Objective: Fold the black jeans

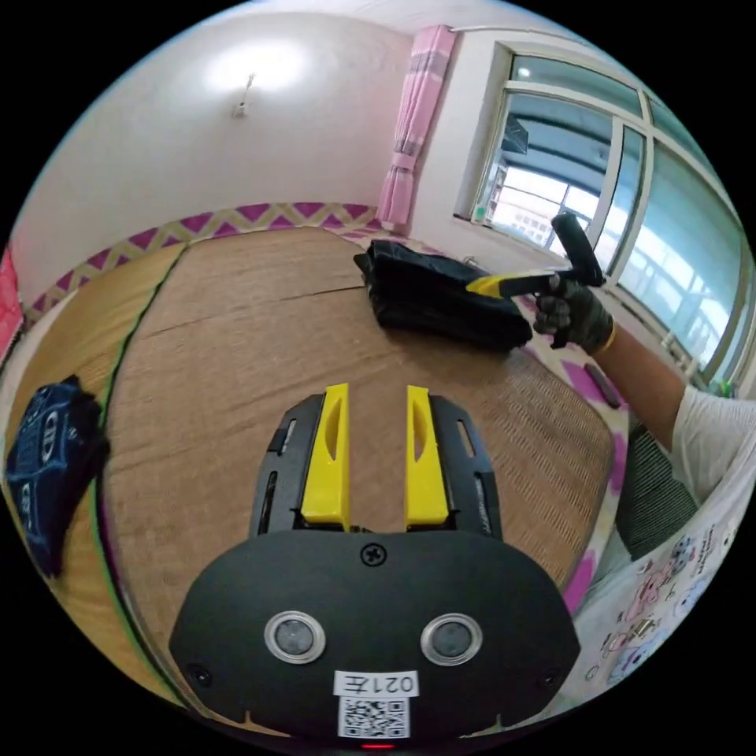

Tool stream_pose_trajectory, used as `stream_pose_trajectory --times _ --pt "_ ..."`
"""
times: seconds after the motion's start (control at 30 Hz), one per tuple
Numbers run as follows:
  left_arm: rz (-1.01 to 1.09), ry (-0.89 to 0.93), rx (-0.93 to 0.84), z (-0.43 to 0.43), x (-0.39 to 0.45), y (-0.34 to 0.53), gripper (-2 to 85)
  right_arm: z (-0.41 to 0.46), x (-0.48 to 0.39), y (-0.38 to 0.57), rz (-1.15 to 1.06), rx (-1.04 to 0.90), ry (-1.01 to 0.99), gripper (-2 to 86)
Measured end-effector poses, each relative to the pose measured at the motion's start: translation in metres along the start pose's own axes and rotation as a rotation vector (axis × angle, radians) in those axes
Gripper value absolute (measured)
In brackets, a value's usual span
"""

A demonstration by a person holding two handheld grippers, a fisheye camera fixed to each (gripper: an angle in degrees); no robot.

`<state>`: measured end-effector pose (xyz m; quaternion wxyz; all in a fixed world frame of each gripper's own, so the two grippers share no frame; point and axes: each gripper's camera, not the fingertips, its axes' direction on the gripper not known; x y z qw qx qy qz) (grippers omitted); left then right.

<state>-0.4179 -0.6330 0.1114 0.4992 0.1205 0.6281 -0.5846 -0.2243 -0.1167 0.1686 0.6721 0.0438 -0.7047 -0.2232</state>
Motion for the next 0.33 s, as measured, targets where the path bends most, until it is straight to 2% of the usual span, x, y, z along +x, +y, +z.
stream_pose_trajectory --times 0.17,0.33 --pt "-0.177 -0.143 0.000 -0.066 -0.008 0.079 4.2 0.144 -0.156 -0.056 -0.421 -0.057 -0.009 14.2" --pt "-0.330 -0.248 0.005 -0.125 -0.030 0.150 -0.5 0.263 -0.272 -0.094 -0.688 -0.027 0.022 13.5"
